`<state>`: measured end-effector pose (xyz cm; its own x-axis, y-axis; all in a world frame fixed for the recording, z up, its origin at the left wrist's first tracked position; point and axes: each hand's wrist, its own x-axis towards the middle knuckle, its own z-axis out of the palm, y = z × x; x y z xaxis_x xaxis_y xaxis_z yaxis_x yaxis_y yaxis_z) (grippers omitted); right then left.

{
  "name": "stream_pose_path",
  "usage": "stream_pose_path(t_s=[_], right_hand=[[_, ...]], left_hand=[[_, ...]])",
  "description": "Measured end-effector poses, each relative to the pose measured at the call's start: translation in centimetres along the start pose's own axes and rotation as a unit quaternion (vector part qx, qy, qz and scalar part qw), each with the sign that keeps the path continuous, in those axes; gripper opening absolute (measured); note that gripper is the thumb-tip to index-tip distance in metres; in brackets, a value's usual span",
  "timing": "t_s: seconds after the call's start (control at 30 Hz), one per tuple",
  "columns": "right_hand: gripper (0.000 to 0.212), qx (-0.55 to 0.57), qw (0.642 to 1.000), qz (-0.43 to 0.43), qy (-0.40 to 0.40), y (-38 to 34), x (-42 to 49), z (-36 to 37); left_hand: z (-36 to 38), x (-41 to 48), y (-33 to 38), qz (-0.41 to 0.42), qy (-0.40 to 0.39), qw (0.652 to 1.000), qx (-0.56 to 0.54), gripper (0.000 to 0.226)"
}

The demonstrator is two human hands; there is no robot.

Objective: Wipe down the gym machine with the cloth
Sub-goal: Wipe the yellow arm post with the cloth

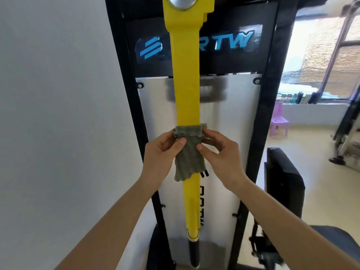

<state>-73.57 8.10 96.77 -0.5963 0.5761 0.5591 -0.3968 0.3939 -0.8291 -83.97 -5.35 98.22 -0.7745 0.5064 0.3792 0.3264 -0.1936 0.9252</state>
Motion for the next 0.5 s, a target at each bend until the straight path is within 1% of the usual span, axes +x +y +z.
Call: stream_pose_path(t_s=[0.13, 0.23, 0.37, 0.5], right_hand=[[0.043, 0.002, 0.998, 0.062, -0.014, 3.3, -2.8, -0.5], [0.042, -0.005, 0.993, 0.114, -0.026, 5.8, -5.3, -0.8], [0.034, 0.013, 0.982, 0.182, -0.044, 8.3, -7.5, -1.1], [0.025, 0.042, 0.97, 0.239, -0.033, 9.9, -9.2, -0.9]], left_hand=[[0.1, -1.7, -3.6, -0.039, -0.008, 0.999, 0.029, 0.034], [0.2, -3.4, -6.1, -0.067, -0.013, 0.996, 0.054, 0.029], [0.2, -5.1, -9.0, -0.107, -0.028, 0.992, 0.065, 0.026], [0.2, -6.7, -11.5, -0.152, -0.028, 0.986, 0.063, 0.026]])
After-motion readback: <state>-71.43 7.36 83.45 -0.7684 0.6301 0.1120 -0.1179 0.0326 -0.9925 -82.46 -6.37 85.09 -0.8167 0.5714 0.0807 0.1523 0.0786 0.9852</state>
